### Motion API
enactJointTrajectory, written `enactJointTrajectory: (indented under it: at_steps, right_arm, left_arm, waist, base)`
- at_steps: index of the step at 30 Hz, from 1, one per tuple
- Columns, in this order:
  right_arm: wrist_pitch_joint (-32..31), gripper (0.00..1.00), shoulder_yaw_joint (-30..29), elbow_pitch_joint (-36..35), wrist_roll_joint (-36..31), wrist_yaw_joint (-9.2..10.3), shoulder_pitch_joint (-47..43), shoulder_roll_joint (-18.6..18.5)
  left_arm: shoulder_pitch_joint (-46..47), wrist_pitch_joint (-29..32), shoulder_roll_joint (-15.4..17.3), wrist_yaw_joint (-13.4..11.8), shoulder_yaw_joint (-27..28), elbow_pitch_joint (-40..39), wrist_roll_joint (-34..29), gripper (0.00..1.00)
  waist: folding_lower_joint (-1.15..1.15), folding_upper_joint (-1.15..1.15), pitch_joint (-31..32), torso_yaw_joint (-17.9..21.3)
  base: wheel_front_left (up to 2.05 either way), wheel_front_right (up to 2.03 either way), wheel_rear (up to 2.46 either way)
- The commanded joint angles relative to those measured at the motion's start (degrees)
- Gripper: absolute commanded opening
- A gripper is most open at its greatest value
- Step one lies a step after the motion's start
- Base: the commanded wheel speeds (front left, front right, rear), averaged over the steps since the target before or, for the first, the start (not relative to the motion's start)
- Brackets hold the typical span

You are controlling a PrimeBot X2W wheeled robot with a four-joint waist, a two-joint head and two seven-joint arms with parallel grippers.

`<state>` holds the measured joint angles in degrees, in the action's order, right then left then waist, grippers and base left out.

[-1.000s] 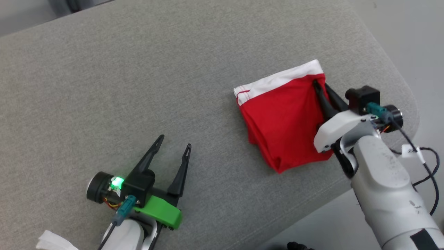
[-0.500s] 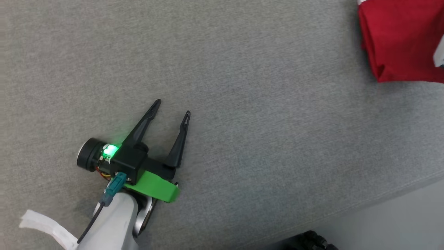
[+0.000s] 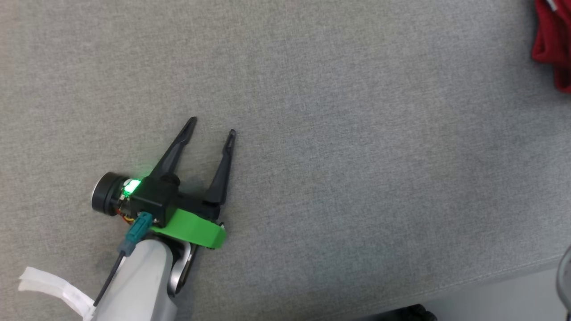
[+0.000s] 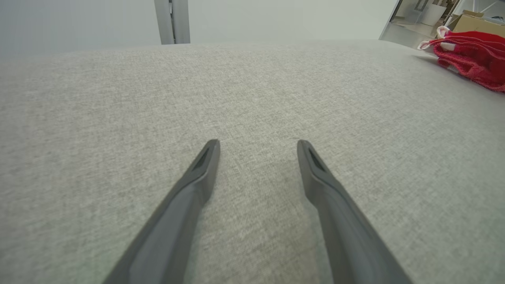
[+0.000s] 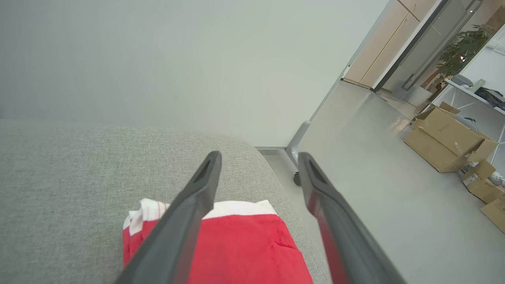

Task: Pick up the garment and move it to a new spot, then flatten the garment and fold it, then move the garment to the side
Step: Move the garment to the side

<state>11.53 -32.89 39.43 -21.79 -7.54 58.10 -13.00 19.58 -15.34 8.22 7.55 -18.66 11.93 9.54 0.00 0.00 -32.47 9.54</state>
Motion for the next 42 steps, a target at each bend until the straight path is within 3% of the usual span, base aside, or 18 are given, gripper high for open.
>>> enactJointTrajectory:
  at_steps: [1,4,10,20,30,42]
  right_arm:
    - [1.0,1.00,0.5,-0.7,-0.1,0.11,-1.1,1.2]
    - [2.5,1.00,2.2,-2.1,1.8,0.11,-2.1,3.7]
    - [3.6,1.00,11.7,-5.9,8.3,0.11,-6.7,7.6]
    - [3.7,1.00,19.7,-12.0,19.1,0.11,-20.3,9.5]
    - [3.7,1.00,23.9,-11.6,25.4,0.11,-33.9,10.0]
    - [3.7,1.00,29.5,-13.1,29.8,0.11,-44.0,10.0]
  left_arm:
    - [-1.7,0.3,0.5,-0.1,1.2,1.7,0.1,1.00]
    - [-2.2,0.2,-0.7,-0.1,3.0,2.2,-0.1,1.00]
    - [-3.1,0.2,-2.6,-0.1,8.4,3.8,-0.6,1.00]
    - [-4.5,0.2,-4.4,-1.5,16.7,6.8,-1.9,1.00]
    - [-8.1,0.2,-5.1,-1.2,18.8,10.1,-2.9,1.00]
    - [-14.1,0.2,-5.3,-1.7,18.9,10.1,-2.4,1.00]
  waist:
    - [0.00,0.00,2.4,-0.2]
    - [0.00,0.00,4.9,-0.8]
    - [0.00,0.00,10.3,-2.7]
    - [0.00,0.00,17.7,-6.3]
    - [0.00,0.00,24.3,-9.2]
    - [0.00,0.00,30.0,-9.6]
  base:
    - [0.00,0.00,0.00]
    - [0.00,0.00,0.00]
    - [0.00,0.00,0.00]
    - [0.00,0.00,0.00]
    - [0.00,0.00,0.00]
    - [0.00,0.00,0.00]
